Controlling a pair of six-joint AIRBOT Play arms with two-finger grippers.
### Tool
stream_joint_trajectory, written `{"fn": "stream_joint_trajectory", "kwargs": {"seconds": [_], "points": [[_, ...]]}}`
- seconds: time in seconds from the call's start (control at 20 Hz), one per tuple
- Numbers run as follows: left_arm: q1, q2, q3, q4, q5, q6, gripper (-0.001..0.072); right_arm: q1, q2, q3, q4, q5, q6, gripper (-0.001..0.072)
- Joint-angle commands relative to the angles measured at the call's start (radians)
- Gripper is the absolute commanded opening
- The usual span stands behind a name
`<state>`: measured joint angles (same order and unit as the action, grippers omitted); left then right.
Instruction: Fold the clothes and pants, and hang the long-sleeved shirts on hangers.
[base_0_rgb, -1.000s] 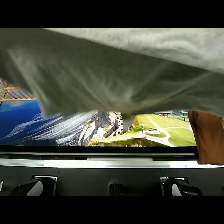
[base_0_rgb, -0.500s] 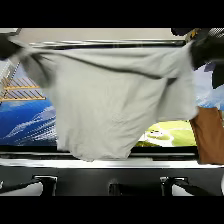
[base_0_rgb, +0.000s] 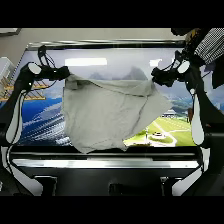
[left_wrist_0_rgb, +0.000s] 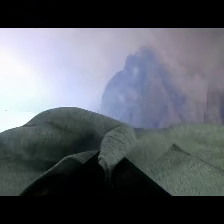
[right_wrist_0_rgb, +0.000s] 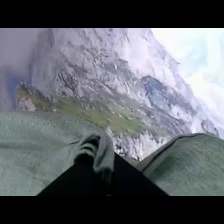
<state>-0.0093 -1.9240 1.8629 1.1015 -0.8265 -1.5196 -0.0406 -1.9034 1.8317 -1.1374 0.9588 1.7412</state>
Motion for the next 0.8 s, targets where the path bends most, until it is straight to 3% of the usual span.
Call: {"fn": "stream_joint_trajectory", "kwargs": {"seconds": [0.0,0.05,0.1,0.15,0.3,0.4,0.5,0.75], "points": [[-0.036,-0.051,0.008,-0.002,0.033,0.001,0.0030,0.001,-0.069,0.001,0.010,-0.045,0.036,0.0148],[-0.033,-0.045,0.018,-0.001,0.014,-0.008,0.0171,-0.009,-0.057,0.005,0.011,-0.018,0.035,0.0307],[-0.022,-0.037,0.036,-0.002,-0.022,-0.011,0.0365,-0.029,-0.039,0.013,0.010,0.021,0.022,0.0410],[-0.007,-0.024,0.058,-0.001,-0.076,-0.010,0.0451,-0.060,-0.010,0.021,0.010,0.072,-0.021,0.0425],[0.072,0.055,0.085,0.000,-0.286,-0.009,0.0457,-0.197,0.090,0.022,0.009,0.214,-0.119,0.0433],[0.135,0.117,0.085,0.004,-0.438,-0.018,0.0457,-0.301,0.123,0.022,0.011,0.316,-0.161,0.0499],[0.186,0.180,0.064,0.004,-0.571,-0.042,0.0457,-0.385,0.122,0.005,0.013,0.419,-0.207,0.0498],[0.249,0.421,-0.194,0.002,-0.612,-0.045,0.0457,-0.433,0.121,-0.205,0.032,0.346,-0.307,0.0497]]}}
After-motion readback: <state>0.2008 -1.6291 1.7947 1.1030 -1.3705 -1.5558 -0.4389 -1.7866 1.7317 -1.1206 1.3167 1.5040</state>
